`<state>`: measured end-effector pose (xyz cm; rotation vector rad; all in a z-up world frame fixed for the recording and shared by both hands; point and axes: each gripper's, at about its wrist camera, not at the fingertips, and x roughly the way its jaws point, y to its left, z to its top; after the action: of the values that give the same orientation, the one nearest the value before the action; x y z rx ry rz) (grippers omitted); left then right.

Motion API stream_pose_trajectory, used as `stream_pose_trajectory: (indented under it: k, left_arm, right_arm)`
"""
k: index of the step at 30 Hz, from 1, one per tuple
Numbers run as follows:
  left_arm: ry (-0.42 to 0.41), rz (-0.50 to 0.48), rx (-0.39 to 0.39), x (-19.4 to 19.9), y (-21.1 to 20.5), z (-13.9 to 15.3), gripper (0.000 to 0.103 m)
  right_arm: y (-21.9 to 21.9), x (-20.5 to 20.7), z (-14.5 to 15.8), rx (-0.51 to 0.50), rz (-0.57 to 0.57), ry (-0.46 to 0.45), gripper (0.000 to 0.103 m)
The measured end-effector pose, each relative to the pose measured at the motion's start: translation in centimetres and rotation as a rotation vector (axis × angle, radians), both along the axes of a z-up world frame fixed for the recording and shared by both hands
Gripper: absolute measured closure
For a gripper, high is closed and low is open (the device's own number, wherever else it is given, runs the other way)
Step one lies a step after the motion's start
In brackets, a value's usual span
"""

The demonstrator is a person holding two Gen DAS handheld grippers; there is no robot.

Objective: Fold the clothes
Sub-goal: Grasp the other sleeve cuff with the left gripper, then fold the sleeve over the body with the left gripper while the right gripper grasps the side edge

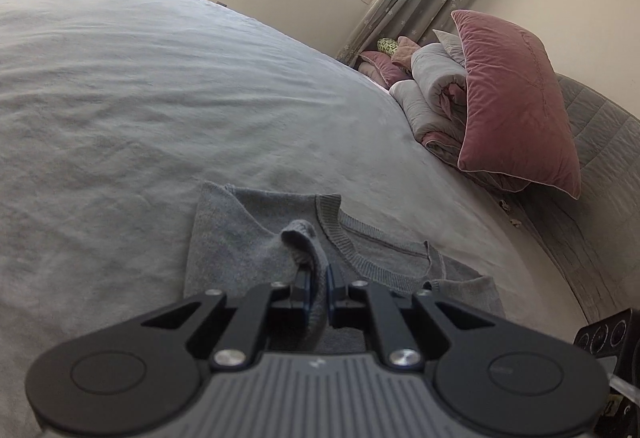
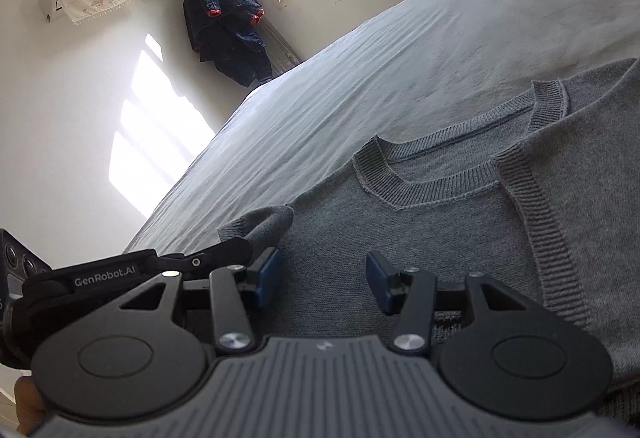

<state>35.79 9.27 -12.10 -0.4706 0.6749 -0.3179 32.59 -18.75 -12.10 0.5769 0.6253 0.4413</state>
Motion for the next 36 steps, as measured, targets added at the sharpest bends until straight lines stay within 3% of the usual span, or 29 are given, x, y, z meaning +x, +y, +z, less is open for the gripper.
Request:
stream_pose_trajectory:
  k: [5, 7, 9, 10, 15, 21, 26, 29, 32, 33, 36]
  left_arm:
    - [0.074, -0.014, -0.041, -0.2, -1.0, -2.4, 0.092]
    - [0.071, -0.038, -0.054, -0.6, -1.2, -2.3, 0.083]
    - [0.064, -0.067, -0.057, -1.1, -1.4, -1.8, 0.066]
    - [0.056, -0.079, -0.053, -1.4, -1.4, -1.5, 0.064]
    - [0.0, -0.11, 0.048, -3.8, -0.8, 0.6, 0.051]
    - [-0.108, -0.154, 0.256, -7.2, 0.5, 1.6, 0.038]
    - [-0.193, -0.321, 0.459, -9.5, -1.7, 0.1, 0.038]
    - [-0.234, -0.378, 0.554, -10.2, -3.5, -1.0, 0.04]
    - [-0.243, -0.379, 0.601, -10.2, -4.6, -1.4, 0.074]
    - [-0.246, -0.37, 0.598, -10.1, -4.8, -1.1, 0.089]
    - [-0.257, -0.335, 0.59, -9.8, -5.5, 0.0, 0.093]
  right_arm:
    - [-1.1, -0.2, -0.2, 0.031, -0.034, 0.049, 0.052]
    - [-1.1, -0.1, -0.4, 0.026, -0.039, 0.062, 0.052]
    - [-1.1, -0.2, -0.4, 0.024, -0.039, 0.067, 0.052]
    - [-1.1, -0.3, -0.4, 0.025, -0.038, 0.07, 0.052]
    - [-1.5, -0.2, -0.3, 0.034, -0.024, 0.071, 0.051]
    - [-1.5, -0.1, -0.5, 0.119, 0.028, 0.09, 0.051]
    - [-0.5, -0.6, -0.3, 0.057, 0.059, 0.061, 0.051]
    - [0.6, -0.8, -0.6, -0.026, 0.06, 0.032, 0.07]
    - [0.8, -1.0, -0.8, -0.047, 0.052, 0.009, 0.096]
    - [0.7, -1.1, -0.8, -0.045, 0.049, -0.001, 0.097]
    - [0.0, -1.4, -0.3, -0.007, 0.034, -0.053, 0.098]
